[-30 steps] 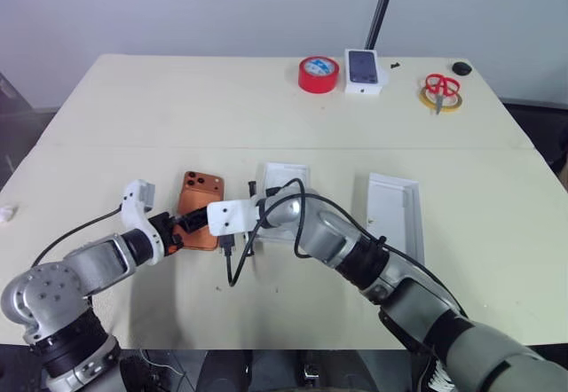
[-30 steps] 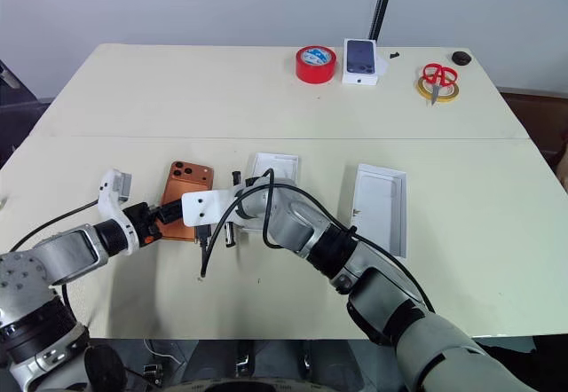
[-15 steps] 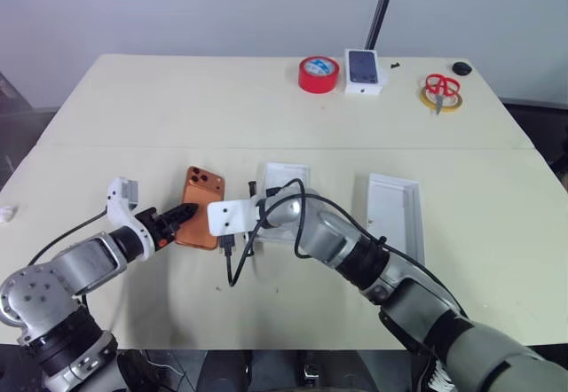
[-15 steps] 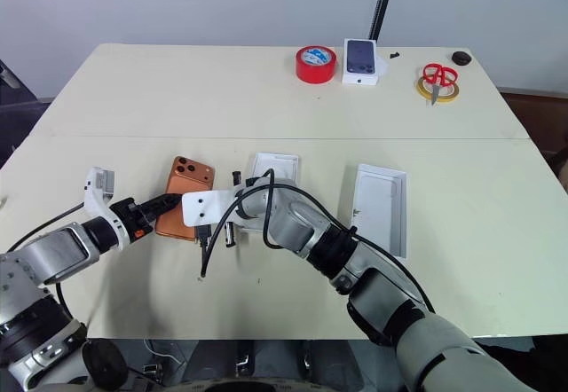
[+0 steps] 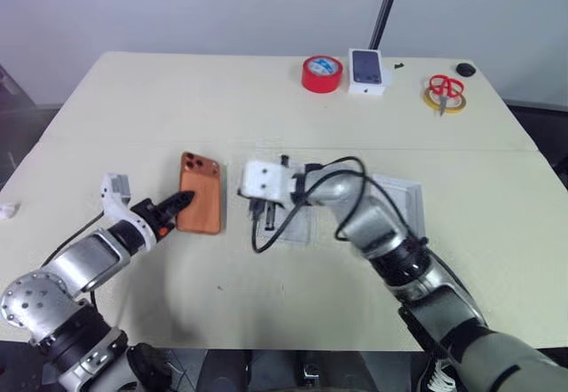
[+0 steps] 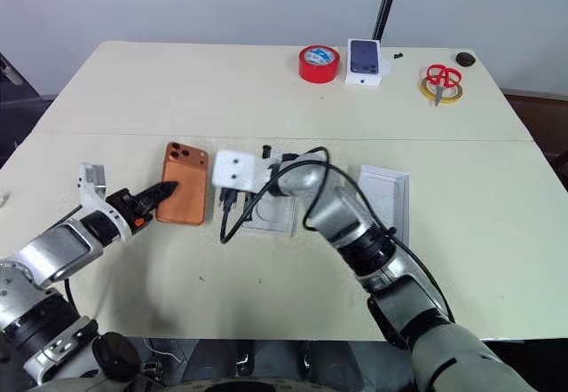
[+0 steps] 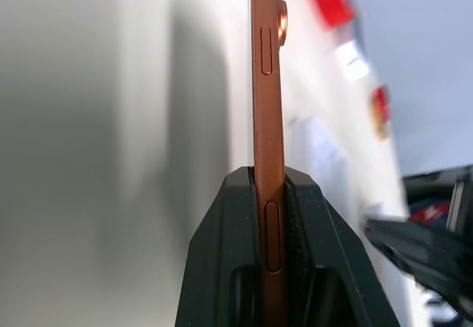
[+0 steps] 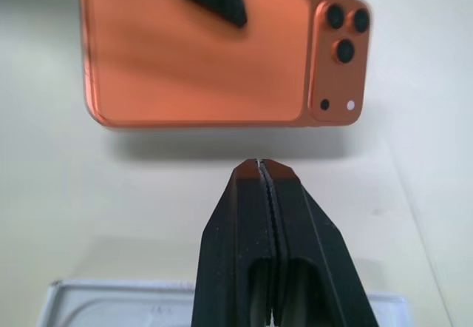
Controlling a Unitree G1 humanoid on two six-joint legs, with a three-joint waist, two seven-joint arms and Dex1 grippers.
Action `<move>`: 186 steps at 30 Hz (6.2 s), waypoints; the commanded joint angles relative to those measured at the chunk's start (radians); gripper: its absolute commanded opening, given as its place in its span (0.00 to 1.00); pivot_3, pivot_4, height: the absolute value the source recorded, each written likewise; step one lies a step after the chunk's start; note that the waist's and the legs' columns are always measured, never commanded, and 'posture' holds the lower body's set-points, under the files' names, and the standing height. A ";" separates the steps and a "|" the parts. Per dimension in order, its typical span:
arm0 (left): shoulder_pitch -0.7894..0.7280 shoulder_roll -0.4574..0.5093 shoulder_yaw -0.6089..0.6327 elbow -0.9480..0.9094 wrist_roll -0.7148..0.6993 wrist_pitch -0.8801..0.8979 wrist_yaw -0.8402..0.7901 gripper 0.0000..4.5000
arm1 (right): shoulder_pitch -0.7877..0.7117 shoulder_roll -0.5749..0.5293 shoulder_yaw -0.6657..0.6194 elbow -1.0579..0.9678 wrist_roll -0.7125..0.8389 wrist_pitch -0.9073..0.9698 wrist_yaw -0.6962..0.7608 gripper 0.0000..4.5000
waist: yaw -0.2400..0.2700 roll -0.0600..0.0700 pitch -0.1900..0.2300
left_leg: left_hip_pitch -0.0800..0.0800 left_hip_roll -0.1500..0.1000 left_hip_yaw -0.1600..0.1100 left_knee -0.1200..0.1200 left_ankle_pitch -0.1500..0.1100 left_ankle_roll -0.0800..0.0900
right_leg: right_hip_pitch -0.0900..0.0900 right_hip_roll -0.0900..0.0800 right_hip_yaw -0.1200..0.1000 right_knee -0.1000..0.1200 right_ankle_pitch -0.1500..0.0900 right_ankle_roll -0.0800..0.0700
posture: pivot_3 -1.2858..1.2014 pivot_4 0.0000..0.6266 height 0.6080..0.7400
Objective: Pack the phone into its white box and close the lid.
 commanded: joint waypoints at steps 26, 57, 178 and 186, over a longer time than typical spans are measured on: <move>-0.008 -0.082 -0.645 0.093 -0.123 -0.399 0.106 0.41 | 0.349 -0.423 -0.346 -0.123 0.263 -0.054 -0.007 0.00 | 0.001 0.000 0.000 | 0.001 -0.001 0.000 0.000 0.003 -0.005 | 0.002 0.001 0.001 -0.001 -0.001 0.002 | 0.52 0.24 0.62; -0.071 0.414 -1.117 -0.017 0.737 -0.603 -0.474 0.00 | 0.139 -0.292 0.006 -0.043 -0.018 0.075 -0.160 0.00 | -0.001 0.000 0.000 | 0.000 -0.002 0.001 0.000 0.004 -0.006 | 0.001 0.001 0.001 -0.001 -0.002 0.002 | 0.52 0.24 0.62; 0.045 0.340 -0.897 0.003 1.021 -1.099 -1.107 0.00 | 0.275 0.117 -0.515 -0.302 2.134 0.443 -1.852 0.01 | -0.001 0.006 0.000 | -0.003 -0.002 0.002 0.002 -0.003 0.006 | 0.000 -0.001 0.002 -0.001 -0.002 0.006 | 0.52 0.24 0.62; 0.046 0.300 -1.021 -0.025 1.043 -1.084 -1.128 0.00 | 0.448 -0.124 -0.506 -0.290 2.134 0.502 -1.643 0.20 | -0.006 0.006 0.000 | -0.002 -0.002 0.002 0.002 -0.003 0.006 | 0.001 0.000 0.002 -0.002 -0.002 0.007 | 0.52 0.24 0.62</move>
